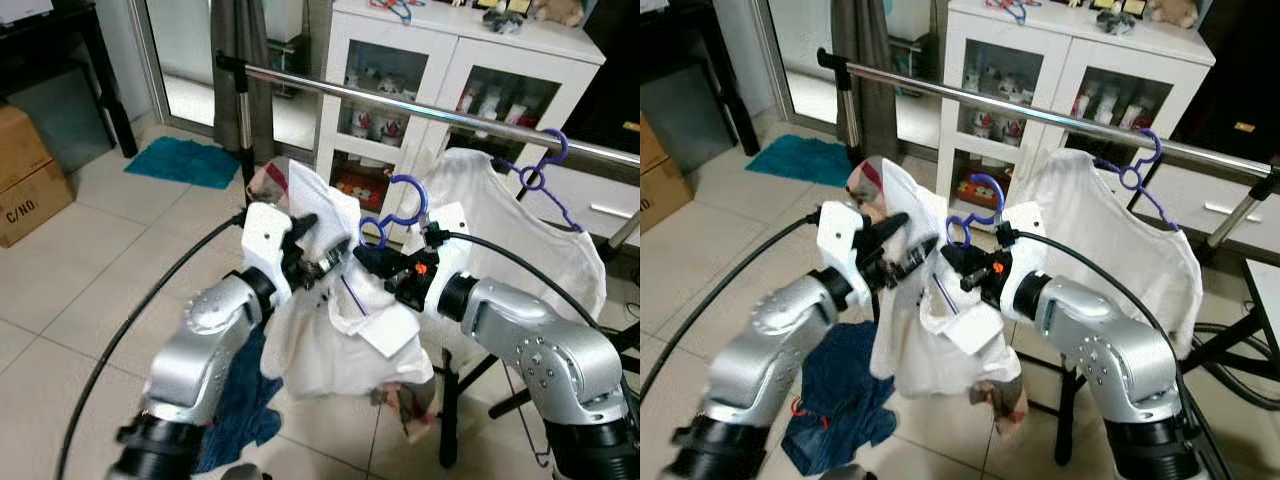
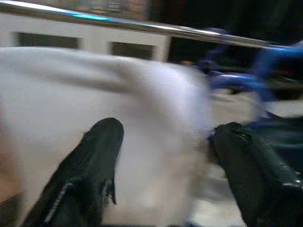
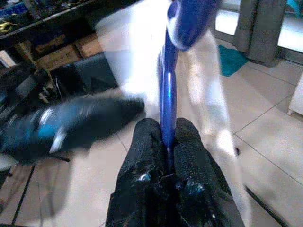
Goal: Hang hanger
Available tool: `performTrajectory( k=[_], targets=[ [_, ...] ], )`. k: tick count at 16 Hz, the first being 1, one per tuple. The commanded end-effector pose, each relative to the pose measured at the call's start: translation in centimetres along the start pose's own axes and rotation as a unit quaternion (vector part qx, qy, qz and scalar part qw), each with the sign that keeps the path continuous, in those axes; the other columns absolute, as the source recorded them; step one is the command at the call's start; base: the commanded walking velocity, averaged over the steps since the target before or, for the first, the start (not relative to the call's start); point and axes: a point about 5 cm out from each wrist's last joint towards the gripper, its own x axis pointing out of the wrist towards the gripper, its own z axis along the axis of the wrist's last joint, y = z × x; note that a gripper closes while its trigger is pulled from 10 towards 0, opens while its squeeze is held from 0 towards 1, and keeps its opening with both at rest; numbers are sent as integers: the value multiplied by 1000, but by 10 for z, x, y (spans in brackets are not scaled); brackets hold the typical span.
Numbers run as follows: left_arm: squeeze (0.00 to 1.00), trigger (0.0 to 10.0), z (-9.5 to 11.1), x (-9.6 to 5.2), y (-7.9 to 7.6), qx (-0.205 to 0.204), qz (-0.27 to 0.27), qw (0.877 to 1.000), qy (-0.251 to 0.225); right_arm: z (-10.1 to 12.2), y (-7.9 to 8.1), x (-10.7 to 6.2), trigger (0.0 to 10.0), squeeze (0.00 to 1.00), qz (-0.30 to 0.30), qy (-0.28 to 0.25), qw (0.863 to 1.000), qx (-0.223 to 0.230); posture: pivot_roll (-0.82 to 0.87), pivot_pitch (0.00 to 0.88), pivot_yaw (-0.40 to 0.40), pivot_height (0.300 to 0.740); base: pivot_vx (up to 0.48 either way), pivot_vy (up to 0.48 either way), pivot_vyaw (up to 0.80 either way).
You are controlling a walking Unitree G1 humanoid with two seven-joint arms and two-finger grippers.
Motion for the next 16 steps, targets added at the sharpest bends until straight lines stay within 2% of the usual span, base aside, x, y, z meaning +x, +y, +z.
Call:
performTrajectory(
  k=[1, 4, 6, 8, 9, 11, 14, 16],
  targets=[
    [1000, 10000, 0, 0, -15, -2, -72, 997, 19, 14, 4, 0, 10000, 0, 14, -16, 1000, -18, 54, 0, -72, 740, 0, 0, 0],
    [1000, 10000, -6, -7, -8, 20, -56, 996, 69, 10, 5, -1, 10000, 0, 22, -6, 1000, -14, 53, 0, -72, 740, 0, 0, 0],
    [1000, 10000, -7, -5, 0, 34, -16, 997, 72, 9, 5, -1, 10000, 0, 26, -6, 1000, -9, 53, 0, -72, 740, 0, 0, 0],
    [894, 10000, -4, 0, 6, 39, 16, 997, 61, 10, 5, -1, 10000, 0, 29, -7, 1000, -5, 53, 0, -76, 740, 0, 0, 0],
    [514, 10000, -1, 4, 8, 37, 28, 998, 50, 10, 5, -1, 10000, 0, 31, -8, 999, -5, 53, 0, -76, 740, 0, 0, 0],
    [0, 10000, 1, 14, 13, 25, 55, 998, 26, 12, 5, 0, 10000, 0, 36, -10, 999, -6, 51, 0, -82, 740, 0, 0, 0],
    [0, 10000, -2, 26, 14, 0, 47, 999, 10, 14, 7, 0, 10000, 0, 43, -15, 999, -10, 51, 0, -82, 740, 0, 0, 0],
    [0, 9843, -6, 30, 16, 15, 41, 999, 22, 15, 8, -1, 10000, 0, 47, -19, 999, -10, 51, 0, -82, 740, 0, 0, 0]
  ],
)
